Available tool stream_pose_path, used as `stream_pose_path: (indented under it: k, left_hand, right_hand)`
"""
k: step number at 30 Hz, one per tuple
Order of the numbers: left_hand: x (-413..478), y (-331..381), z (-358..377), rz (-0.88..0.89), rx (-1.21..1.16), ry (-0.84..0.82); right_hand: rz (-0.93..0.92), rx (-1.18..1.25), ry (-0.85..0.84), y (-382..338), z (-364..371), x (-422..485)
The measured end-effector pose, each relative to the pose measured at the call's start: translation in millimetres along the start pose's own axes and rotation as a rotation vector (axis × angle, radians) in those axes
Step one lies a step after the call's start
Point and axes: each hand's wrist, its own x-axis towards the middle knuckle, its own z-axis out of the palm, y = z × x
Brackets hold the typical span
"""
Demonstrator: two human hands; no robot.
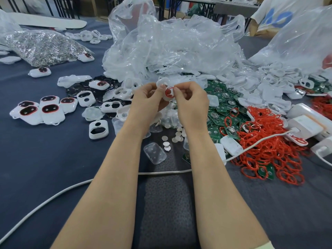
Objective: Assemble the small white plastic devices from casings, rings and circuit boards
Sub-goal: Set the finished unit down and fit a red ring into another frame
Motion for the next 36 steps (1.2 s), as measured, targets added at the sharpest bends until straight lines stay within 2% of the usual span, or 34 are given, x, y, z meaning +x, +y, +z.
stream_pose_path:
  k: [3, 18, 29, 36]
  left_hand:
    - [-2.7, 1.6, -0.7, -0.011, 0.081, 0.01]
    - [-1.5, 1.6, 2.5, 0.063, 0.144, 0.05]
    - [-4.9, 4.5, 3.2, 0.102, 0.173, 0.013]
    - [-7.8, 6.4, 4.2, 0.055, 0.172, 0.049]
  right_hand:
    - [-0.02, -0.033, -0.031, -0.3, -1.6, 0.1]
    - [-0.029, -0.1, -0.083, 0.7, -4.2, 3.2]
    - [-0.022, -0.112, -0.018, 4.2, -0.5, 1.0]
    - [-0.027, -0.125, -0.009, 3.3, -0.1, 0.3]
